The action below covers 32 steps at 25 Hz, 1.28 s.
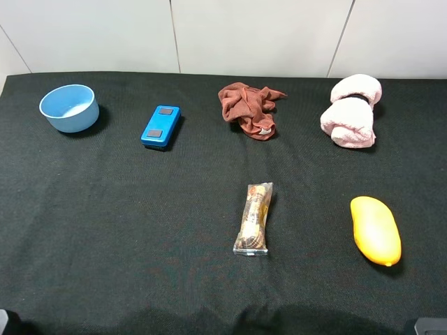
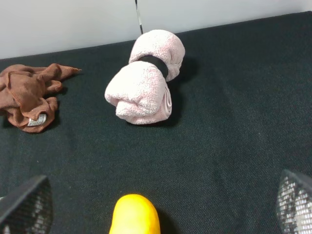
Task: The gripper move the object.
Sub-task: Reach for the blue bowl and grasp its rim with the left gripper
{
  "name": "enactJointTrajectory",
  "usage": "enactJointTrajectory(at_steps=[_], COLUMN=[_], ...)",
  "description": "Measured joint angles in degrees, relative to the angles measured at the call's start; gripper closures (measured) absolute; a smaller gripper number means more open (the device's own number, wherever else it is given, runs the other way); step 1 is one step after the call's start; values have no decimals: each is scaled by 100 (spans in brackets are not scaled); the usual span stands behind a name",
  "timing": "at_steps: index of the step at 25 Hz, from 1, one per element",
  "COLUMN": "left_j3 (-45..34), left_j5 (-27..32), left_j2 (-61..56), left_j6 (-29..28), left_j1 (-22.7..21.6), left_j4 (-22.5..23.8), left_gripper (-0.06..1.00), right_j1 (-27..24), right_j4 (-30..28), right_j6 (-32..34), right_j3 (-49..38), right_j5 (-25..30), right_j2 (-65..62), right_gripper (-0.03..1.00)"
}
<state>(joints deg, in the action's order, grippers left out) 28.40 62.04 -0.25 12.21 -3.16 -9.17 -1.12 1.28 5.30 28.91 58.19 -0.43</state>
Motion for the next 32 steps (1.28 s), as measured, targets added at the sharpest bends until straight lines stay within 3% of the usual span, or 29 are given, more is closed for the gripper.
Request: enactJointTrajectory(at_steps=[9, 32], left_j3=[119, 1881], left_j5=[-8, -80], left_j2=[280, 4332], left_j6=[-143, -89], left_j1=[0, 0], left_j4=[-5, -5], left_gripper=[-5, -5], right_j1=[0, 0], right_j4=[0, 0], right_j6=[0, 0], right_j3=[0, 0], right_j5=[7, 0], right_j2=[0, 0], right_gripper=[27, 27])
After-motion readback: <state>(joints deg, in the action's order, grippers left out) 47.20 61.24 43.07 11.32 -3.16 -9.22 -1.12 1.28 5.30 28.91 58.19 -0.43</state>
